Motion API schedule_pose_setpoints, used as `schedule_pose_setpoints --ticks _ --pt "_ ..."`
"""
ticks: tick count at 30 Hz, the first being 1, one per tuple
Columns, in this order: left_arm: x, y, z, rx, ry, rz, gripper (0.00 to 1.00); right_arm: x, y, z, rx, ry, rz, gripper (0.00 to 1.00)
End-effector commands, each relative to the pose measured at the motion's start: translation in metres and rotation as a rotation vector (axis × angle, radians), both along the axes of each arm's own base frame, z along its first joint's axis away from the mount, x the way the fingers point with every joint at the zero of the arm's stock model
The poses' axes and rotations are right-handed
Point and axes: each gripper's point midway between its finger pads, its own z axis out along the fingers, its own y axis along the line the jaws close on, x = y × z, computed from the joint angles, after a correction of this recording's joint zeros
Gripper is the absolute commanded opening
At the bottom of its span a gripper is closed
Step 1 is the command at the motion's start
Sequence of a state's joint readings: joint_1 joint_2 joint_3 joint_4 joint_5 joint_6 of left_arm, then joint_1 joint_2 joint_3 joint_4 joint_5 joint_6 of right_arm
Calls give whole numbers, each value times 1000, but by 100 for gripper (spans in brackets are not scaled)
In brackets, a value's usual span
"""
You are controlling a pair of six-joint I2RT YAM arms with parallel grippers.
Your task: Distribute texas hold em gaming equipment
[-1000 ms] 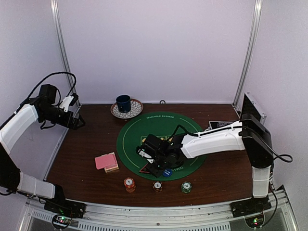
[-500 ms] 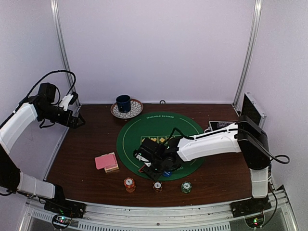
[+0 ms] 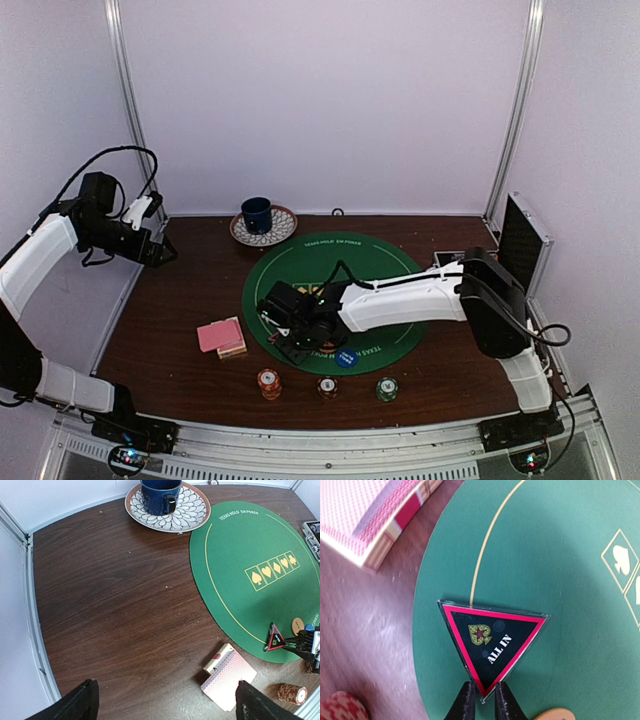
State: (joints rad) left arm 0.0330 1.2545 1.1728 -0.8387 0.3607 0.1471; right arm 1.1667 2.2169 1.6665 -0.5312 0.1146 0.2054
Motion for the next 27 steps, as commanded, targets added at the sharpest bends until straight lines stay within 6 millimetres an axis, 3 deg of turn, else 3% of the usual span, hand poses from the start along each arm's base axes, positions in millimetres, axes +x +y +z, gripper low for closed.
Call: schedule_pose_setpoints --ticks 1,11,19,24,27 --pt "6 0 19 -19 -50 4 97 23 5 -16 -40 -33 -45 17" --pt "3 -1 15 -17 -38 2 98 69 31 -12 -21 -61 -54 17" --pt "2 -1 10 -22 -22 -2 97 104 39 -4 6 -82 -91 19" --pt "1 -2 9 -25 -20 -5 98 103 41 32 55 -108 -75 45" --pt "-1 -4 10 -32 -19 -10 97 96 33 62 91 -123 -71 69"
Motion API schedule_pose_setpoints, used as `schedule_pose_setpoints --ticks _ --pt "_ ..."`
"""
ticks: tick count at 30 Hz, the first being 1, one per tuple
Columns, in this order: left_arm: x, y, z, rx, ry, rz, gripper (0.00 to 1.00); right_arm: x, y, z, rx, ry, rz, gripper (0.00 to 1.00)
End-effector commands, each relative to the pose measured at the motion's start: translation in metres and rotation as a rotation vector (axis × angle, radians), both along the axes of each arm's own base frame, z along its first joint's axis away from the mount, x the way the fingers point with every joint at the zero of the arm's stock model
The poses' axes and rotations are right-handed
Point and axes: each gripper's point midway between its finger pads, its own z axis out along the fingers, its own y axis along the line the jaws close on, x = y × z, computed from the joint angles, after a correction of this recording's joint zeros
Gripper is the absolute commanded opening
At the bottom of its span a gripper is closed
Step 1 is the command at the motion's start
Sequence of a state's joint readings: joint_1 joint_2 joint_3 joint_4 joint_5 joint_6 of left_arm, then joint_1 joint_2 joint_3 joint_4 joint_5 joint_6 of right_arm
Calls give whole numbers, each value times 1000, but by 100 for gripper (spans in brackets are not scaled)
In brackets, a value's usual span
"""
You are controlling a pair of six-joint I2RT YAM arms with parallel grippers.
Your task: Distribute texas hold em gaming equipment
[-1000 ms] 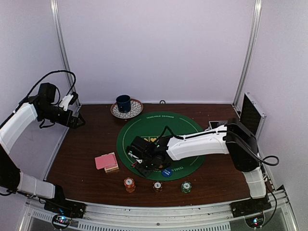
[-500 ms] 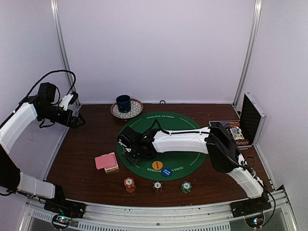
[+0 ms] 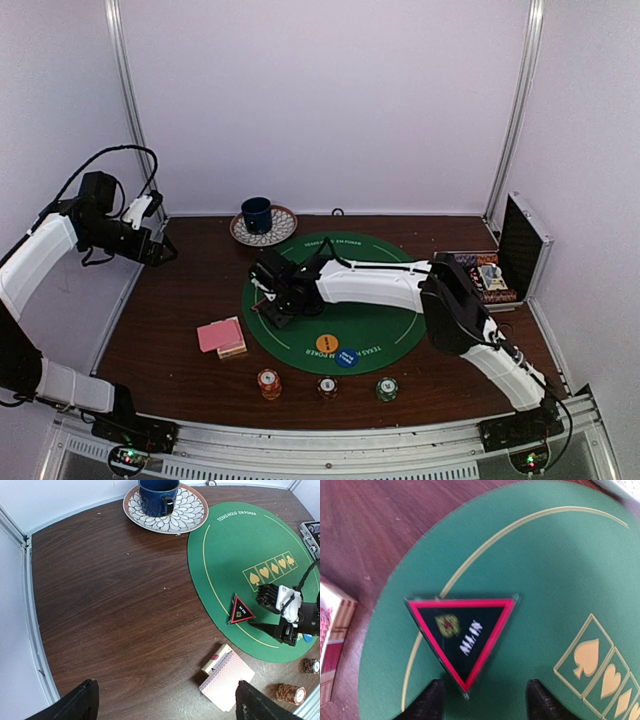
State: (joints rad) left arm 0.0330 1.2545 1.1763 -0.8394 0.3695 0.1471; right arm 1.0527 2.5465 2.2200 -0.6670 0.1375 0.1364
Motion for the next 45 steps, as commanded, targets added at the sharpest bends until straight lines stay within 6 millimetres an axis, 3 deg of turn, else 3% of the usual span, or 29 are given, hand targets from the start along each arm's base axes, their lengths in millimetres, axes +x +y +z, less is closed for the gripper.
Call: schedule_pose_setpoints --ticks 1,5,10,17,31,38,45 --pt "-2 -3 9 -28 -15 -8 97 -7 -17 63 54 -43 -2 76" --pt "-4 -5 11 -35 -17 -16 98 -29 -45 73 73 -5 -21 86" --pt "-6 -6 11 -36 -13 -24 98 -65 -87 50 32 55 -56 86" --pt "-7 -7 15 -41 -15 -32 98 -93 -119 21 -30 109 -99 80" --pt "-8 -9 21 -51 -25 -36 98 -94 -125 -11 -84 125 -128 64" --pt "-8 -9 22 -52 -25 -37 98 -95 -125 -22 -95 139 -128 63" --pt "-8 -9 22 -50 -25 -37 98 -81 -127 -26 -81 127 -180 54"
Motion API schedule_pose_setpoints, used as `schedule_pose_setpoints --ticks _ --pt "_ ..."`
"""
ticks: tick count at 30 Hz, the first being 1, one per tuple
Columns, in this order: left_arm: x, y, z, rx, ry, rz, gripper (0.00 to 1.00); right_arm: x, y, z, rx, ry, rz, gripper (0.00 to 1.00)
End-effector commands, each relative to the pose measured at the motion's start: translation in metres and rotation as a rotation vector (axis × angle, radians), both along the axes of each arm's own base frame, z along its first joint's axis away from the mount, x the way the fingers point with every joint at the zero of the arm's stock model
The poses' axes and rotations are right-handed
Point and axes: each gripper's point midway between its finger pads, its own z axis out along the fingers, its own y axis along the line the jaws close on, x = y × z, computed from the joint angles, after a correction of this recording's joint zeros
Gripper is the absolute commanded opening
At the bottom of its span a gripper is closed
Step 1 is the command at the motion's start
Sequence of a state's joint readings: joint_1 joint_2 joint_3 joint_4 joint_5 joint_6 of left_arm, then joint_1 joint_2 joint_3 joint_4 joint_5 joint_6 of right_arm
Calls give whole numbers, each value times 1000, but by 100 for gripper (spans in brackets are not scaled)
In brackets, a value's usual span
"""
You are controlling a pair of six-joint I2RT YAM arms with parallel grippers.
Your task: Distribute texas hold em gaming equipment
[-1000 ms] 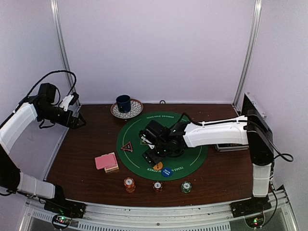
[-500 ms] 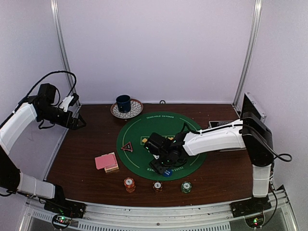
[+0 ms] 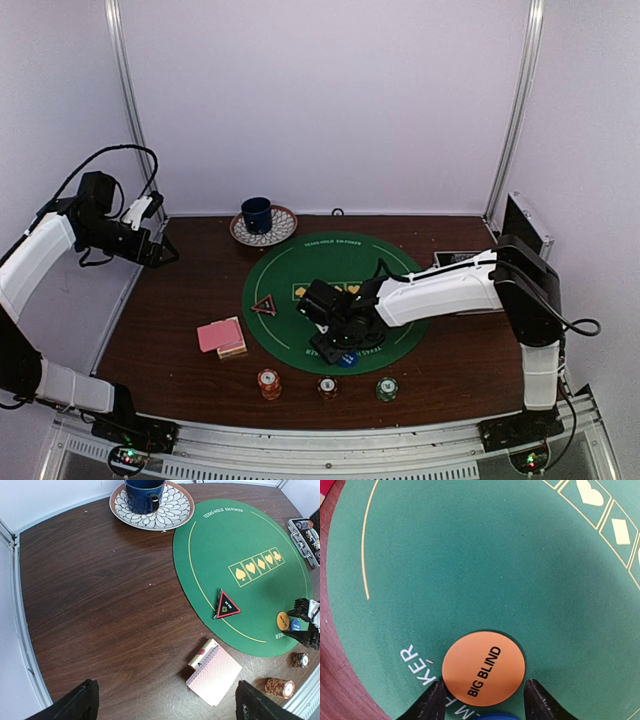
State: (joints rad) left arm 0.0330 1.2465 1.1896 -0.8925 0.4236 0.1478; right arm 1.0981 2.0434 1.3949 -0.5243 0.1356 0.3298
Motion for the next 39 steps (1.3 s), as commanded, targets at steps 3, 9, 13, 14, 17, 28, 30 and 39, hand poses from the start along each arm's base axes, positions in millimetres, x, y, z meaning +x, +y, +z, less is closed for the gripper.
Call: schedule_pose_setpoints --ticks 3,9,13,14,17,28,30,39 --pt "3 1 19 -4 -56 -1 98 26 -3 -13 -2 -24 -87 48" --pt "3 1 20 -1 -60 -1 98 48 -1 -11 8 -32 -101 40" --pt "3 1 20 4 -62 -2 97 66 -6 -10 -3 -43 -123 39" --pt "2 2 20 4 -60 -1 98 71 -8 -11 -4 -46 -131 39" --pt "3 2 18 4 -56 -3 98 87 -14 -12 -8 -43 -157 39" --pt "3 1 18 2 -55 -8 98 76 -22 18 28 -54 -167 69" --pt "3 1 18 1 -54 -8 97 66 -23 14 35 -32 -175 66" --pt "4 0 19 -5 -55 -11 98 49 -30 -11 25 3 -216 49"
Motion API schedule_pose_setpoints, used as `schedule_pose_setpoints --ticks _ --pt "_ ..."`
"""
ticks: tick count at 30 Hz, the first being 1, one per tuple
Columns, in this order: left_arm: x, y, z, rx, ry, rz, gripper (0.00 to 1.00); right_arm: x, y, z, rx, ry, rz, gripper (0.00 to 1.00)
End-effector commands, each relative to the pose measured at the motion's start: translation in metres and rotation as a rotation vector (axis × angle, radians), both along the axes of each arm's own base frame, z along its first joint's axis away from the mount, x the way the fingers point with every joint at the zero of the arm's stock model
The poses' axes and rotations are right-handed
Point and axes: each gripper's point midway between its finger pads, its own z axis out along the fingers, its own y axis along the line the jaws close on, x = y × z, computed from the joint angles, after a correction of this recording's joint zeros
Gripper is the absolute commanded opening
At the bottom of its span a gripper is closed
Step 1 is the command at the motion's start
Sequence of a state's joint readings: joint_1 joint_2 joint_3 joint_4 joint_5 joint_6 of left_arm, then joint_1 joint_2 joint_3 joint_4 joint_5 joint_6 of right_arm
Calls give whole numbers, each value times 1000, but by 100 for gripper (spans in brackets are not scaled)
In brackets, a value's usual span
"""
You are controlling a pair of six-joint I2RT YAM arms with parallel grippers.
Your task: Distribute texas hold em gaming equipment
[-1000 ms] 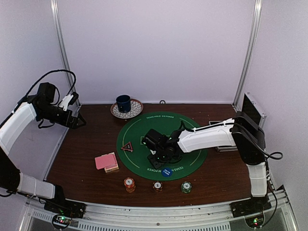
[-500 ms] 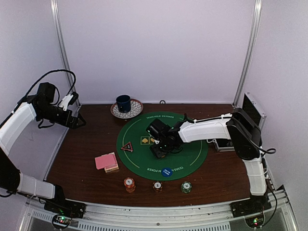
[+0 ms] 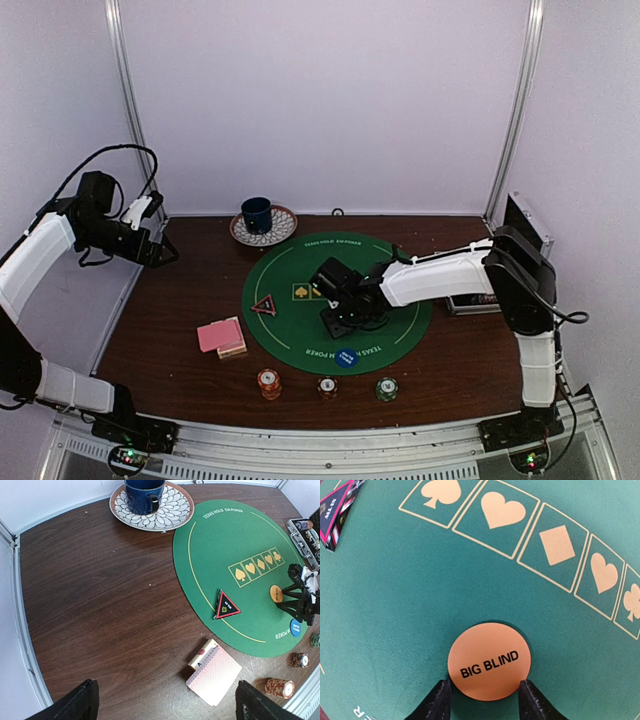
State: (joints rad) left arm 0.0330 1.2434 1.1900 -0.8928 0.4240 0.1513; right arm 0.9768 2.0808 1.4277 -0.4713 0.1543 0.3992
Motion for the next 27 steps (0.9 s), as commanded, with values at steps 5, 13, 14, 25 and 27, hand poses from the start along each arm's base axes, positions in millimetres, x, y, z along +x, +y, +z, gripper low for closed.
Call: schedule_pose_setpoints --ticks 5,13,14,25,27 --pt "4 0 18 -7 -50 -7 98 8 -8 -7 -35 15 -47 44" --pt "4 0 19 -6 -50 -5 98 49 -14 -12 -37 21 -93 39" --pt "4 0 19 -6 -51 -6 98 55 -14 -13 -34 23 -100 38" --pt "4 0 14 -6 -39 -10 98 127 -4 -3 10 6 -139 36" --pt "4 0 13 -6 -36 -10 98 141 -5 -2 23 4 -158 36"
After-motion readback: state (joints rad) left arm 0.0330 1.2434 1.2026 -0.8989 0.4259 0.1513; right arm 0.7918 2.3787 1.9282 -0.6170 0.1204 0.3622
